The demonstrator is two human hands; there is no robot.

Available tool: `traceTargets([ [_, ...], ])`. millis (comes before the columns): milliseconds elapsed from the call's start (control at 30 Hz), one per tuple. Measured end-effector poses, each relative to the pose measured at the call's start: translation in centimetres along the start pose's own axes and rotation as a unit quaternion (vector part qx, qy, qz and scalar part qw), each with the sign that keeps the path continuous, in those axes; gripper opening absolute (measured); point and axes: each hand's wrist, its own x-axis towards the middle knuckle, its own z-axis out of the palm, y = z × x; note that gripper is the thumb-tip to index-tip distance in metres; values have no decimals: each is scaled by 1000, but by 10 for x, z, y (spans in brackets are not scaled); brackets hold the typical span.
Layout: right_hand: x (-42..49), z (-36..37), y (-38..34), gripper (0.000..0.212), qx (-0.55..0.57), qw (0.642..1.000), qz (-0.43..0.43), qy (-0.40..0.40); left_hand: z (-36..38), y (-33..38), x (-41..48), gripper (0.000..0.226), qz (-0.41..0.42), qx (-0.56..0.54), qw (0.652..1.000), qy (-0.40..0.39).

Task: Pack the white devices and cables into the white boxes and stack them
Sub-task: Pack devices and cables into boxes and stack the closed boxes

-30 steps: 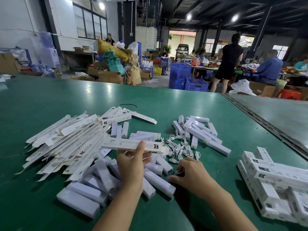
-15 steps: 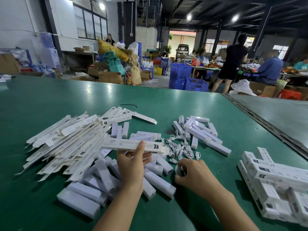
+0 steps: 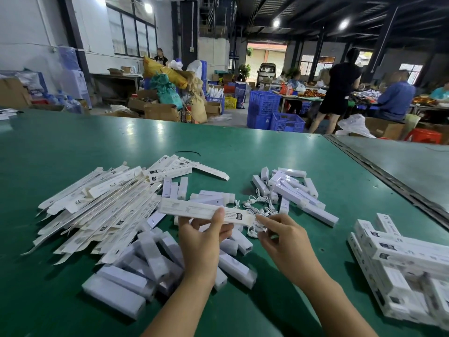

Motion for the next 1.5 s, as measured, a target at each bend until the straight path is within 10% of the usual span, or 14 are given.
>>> traceTargets([
  [900, -8, 28, -35, 30, 298, 950, 88, 30, 10, -8, -11, 28, 40, 31, 997, 65],
  [1500, -7, 26, -18, 39, 128, 990, -13, 52, 13, -1, -14, 17, -77, -60, 994, 47],
])
